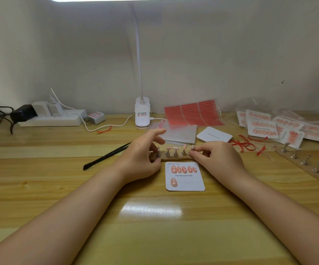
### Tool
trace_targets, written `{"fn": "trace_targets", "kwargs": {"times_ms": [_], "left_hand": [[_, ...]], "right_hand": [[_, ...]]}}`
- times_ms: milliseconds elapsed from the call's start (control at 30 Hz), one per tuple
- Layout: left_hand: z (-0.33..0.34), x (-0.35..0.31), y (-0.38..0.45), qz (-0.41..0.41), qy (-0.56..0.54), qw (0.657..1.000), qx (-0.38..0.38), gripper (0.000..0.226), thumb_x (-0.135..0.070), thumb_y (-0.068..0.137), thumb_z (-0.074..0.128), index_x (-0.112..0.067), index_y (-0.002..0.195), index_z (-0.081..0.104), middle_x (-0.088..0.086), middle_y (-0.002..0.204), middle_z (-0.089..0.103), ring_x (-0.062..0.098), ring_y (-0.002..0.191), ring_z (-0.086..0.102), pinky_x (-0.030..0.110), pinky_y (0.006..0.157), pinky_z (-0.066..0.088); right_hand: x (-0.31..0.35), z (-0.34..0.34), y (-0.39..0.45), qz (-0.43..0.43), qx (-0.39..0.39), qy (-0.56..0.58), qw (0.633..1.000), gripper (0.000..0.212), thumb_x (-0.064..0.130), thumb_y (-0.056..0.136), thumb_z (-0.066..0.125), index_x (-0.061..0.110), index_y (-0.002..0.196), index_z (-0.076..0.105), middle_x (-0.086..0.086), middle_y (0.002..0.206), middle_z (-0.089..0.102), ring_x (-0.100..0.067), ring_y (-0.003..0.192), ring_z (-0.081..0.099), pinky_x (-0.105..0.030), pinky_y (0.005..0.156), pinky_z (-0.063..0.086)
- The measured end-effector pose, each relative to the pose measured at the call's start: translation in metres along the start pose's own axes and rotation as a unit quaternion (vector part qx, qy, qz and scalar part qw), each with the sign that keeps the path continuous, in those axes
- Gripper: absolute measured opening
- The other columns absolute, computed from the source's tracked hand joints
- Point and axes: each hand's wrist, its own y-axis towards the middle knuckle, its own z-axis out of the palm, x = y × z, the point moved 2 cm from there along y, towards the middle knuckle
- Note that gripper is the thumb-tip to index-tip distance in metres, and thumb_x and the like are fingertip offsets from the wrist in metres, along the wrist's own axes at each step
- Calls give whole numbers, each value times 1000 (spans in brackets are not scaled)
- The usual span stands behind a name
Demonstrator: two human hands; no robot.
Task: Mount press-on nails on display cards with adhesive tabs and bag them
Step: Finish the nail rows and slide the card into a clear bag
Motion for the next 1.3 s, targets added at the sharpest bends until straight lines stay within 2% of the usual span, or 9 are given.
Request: {"fn": "trace_targets", "kwargs": {"times_ms": [167,233,367,600,833,967,1133,1233,1300], "left_hand": [[0,1,0,12,4,1000,-5,75,-7,80,72,-30,142,35,-16,112,54,2,94,58,14,79,52],[0,-2,0,34,26,999,-9,74,-9,81,73,-27,142,36,-13,113,54,3,94,59,18,80,54],[2,-12,-1,78,49,996,-14,73,-9,81,73,-22,143,36,-9,115,54,6,91,60,23,79,55],[4,-18,-3,91,41,995,-4,75,-10,80,74,-22,143,35,-7,117,54,5,89,61,21,76,55],[6,-9,2,16,12,999,-33,74,-10,84,72,-28,144,32,-13,116,51,-1,96,58,19,84,53],[6,-8,3,-22,-3,999,-33,74,-13,86,71,-27,146,30,-12,120,52,0,101,59,26,90,53],[-1,-33,1,83,14,986,-146,63,-14,82,75,-10,137,45,3,116,65,6,109,59,11,89,46],[5,-52,1,123,13,983,-134,60,-15,83,76,-6,135,48,5,113,69,14,108,65,30,91,53],[8,-57,-1,129,13,983,-130,55,-11,84,74,-4,133,50,6,111,70,20,105,67,44,83,55]], "right_hand": [[8,-3,-5,-41,-65,-41,996,16,39,83,69,23,82,67,15,58,45,-6,58,49,-24,49,30],[12,-3,-8,-63,-68,-54,994,19,38,84,69,22,74,71,16,53,49,-7,55,51,-23,47,32],[15,-1,-9,-86,-42,-50,994,21,40,88,66,24,83,79,5,69,71,-13,66,63,-31,55,49],[9,0,-4,-60,-22,-49,997,19,38,90,63,27,91,78,4,74,73,-13,71,63,-35,62,52],[13,1,-7,-103,-71,-19,992,16,27,91,63,17,87,74,4,71,64,-12,66,55,-29,53,42],[19,-2,-11,-136,-100,42,985,10,17,90,65,10,88,72,2,74,67,-9,64,57,-29,60,49],[26,-1,-15,-138,-99,115,979,7,10,86,70,9,91,75,4,75,69,-4,66,61,-23,64,51],[28,-1,-17,-152,-94,142,974,7,8,86,71,8,92,75,0,77,70,-10,69,65,-30,67,53],[29,-1,-17,-162,-89,149,971,7,8,87,70,6,92,74,-2,78,70,-14,71,67,-36,68,54]]}}
